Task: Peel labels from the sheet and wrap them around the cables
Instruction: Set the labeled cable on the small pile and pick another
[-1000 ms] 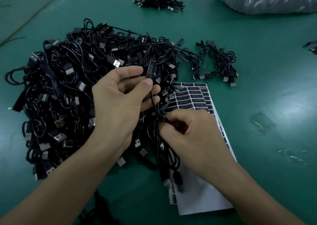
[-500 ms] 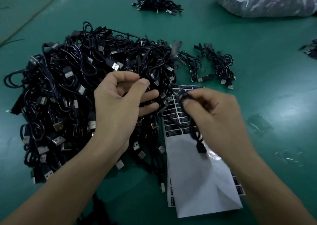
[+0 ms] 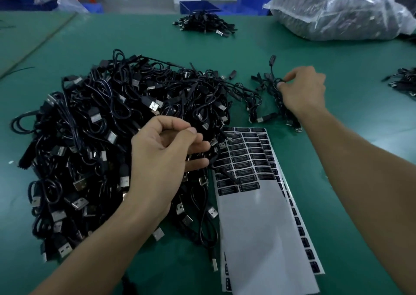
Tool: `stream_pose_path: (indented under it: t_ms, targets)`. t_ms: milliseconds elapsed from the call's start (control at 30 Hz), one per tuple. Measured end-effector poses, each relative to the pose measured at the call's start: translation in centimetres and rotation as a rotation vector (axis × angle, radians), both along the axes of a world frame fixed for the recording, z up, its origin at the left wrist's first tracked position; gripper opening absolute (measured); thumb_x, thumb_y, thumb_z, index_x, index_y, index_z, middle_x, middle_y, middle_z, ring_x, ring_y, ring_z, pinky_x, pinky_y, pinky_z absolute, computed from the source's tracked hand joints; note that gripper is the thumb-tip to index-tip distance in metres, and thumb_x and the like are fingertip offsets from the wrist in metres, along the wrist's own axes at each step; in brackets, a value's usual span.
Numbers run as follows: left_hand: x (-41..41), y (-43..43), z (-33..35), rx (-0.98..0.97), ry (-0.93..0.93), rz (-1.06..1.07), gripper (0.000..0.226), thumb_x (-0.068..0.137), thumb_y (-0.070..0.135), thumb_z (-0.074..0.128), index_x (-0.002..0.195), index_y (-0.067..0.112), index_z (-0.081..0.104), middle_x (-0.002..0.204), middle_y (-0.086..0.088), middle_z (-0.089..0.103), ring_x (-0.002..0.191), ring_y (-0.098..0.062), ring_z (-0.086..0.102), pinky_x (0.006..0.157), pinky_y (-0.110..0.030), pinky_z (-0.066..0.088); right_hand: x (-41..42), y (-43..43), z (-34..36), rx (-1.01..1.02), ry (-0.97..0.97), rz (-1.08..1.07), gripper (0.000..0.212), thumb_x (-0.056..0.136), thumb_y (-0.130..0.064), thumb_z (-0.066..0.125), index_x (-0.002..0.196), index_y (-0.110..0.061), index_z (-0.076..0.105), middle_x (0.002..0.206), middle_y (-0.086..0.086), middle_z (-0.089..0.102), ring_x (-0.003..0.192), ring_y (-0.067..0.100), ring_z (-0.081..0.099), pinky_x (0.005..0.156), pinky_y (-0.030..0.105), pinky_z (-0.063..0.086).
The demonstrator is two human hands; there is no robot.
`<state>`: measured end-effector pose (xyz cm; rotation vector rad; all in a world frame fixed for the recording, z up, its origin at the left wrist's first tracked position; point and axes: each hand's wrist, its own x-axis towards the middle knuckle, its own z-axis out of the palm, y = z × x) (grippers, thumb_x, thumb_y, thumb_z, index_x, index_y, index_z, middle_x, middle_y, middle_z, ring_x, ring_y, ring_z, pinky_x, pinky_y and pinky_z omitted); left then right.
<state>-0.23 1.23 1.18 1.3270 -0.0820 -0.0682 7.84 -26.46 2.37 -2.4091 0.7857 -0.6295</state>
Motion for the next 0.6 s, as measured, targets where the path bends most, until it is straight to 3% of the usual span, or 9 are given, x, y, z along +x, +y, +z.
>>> stream_pose_path:
  t_ms: [100, 233, 267, 333, 400, 467, 533, 567, 600]
  targets:
    - [0.2, 0.0, -0.3, 0.036, -0.023, -0.015, 0.011, 0.095, 0.001, 0.062, 0.089, 0.010, 0.063, 0.075, -0.004, 0.073, 0.074, -0.023, 0.076, 0.056, -0.027, 0.058, 0.5, 0.0, -0.4, -0.004, 0.026, -0.009, 0.029, 0.099, -0.029, 0.061, 0.106, -0.002, 0.069, 0.097, 0.014, 0.053, 0.086, 0.037, 0.052, 0.078, 0.036, 0.043]
    - [0.0, -0.1, -0.8, 0.128, -0.061, -0.054, 0.011, 0.093, 0.003, 0.064, 0.087, 0.012, 0.064, 0.076, -0.005, 0.073, 0.072, -0.021, 0.075, 0.057, -0.026, 0.058, -1.0, 2.1, 0.0, -0.223, 0.008, 0.070, 0.030, 0.100, -0.031, 0.054, 0.115, -0.009, 0.069, 0.124, 0.020, 0.056, 0.113, 0.038, 0.053, 0.089, 0.039, 0.045]
    - [-0.1, -0.1, -0.9, 0.180, -0.083, -0.065, 0.012, 0.092, 0.003, 0.066, 0.085, 0.013, 0.065, 0.075, -0.005, 0.073, 0.071, -0.021, 0.074, 0.057, -0.027, 0.058, -1.6, 3.0, 0.4, -0.251, -0.041, 0.141, 0.026, 0.098, -0.027, 0.055, 0.113, -0.011, 0.071, 0.119, 0.017, 0.061, 0.108, 0.032, 0.057, 0.087, 0.033, 0.045]
    - [-0.3, -0.3, -1.2, 0.314, -0.150, -0.106, 0.015, 0.090, 0.006, 0.069, 0.082, 0.018, 0.066, 0.074, -0.003, 0.073, 0.071, -0.022, 0.073, 0.058, -0.032, 0.061, -3.2, 6.0, 1.4, -0.203, -0.131, 0.329, 0.018, 0.094, -0.022, 0.058, 0.098, -0.017, 0.075, 0.094, 0.002, 0.071, 0.081, 0.007, 0.063, 0.073, 0.013, 0.042]
    - [-0.3, -0.3, -1.5, 0.461, -0.200, -0.150, 0.020, 0.088, 0.009, 0.070, 0.078, 0.025, 0.068, 0.073, 0.000, 0.073, 0.071, -0.022, 0.071, 0.065, -0.041, 0.062, -5.0, 9.8, 2.4, -0.099, -0.169, 0.528, 0.015, 0.092, -0.020, 0.062, 0.085, -0.026, 0.074, 0.075, -0.015, 0.067, 0.066, -0.010, 0.060, 0.064, 0.000, 0.038]
    - [-0.1, -0.3, -1.4, 0.593, -0.275, -0.173, 0.013, 0.085, 0.014, 0.069, 0.076, 0.023, 0.068, 0.069, 0.001, 0.071, 0.064, -0.017, 0.068, 0.061, -0.038, 0.059, -6.2, 13.4, 2.7, -0.047, -0.148, 0.672, 0.015, 0.092, -0.023, 0.063, 0.079, -0.029, 0.070, 0.076, -0.018, 0.067, 0.069, -0.009, 0.062, 0.068, 0.006, 0.045]
    - [0.0, 0.0, -1.6, 0.646, -0.333, -0.168, 0.010, 0.078, 0.019, 0.065, 0.074, 0.009, 0.065, 0.062, -0.002, 0.067, 0.054, -0.015, 0.062, 0.047, -0.033, 0.050, -6.9, 16.4, 2.6, -0.003, -0.102, 0.784, 0.011, 0.093, -0.026, 0.063, 0.085, -0.026, 0.072, 0.085, -0.015, 0.070, 0.079, -0.001, 0.064, 0.078, 0.023, 0.055]
    - [0.1, 0.2, -1.7, 0.639, -0.364, -0.161, 0.011, 0.076, 0.014, 0.065, 0.078, 0.004, 0.064, 0.066, 0.000, 0.069, 0.058, -0.012, 0.062, 0.049, -0.029, 0.049, -7.1, 17.5, 2.5, 0.008, -0.076, 0.827, 0.010, 0.094, -0.027, 0.063, 0.091, -0.024, 0.072, 0.091, -0.013, 0.070, 0.085, 0.003, 0.065, 0.082, 0.030, 0.056]
    - [0.1, 0.4, -1.7, 0.650, -0.351, -0.157, 0.014, 0.077, 0.005, 0.068, 0.090, 0.001, 0.066, 0.082, 0.005, 0.071, 0.072, -0.005, 0.064, 0.058, -0.017, 0.050, -7.2, 18.4, 2.5, 0.007, -0.048, 0.854, 0.011, 0.094, -0.029, 0.064, 0.098, -0.022, 0.073, 0.096, -0.011, 0.069, 0.091, 0.007, 0.064, 0.085, 0.034, 0.056]
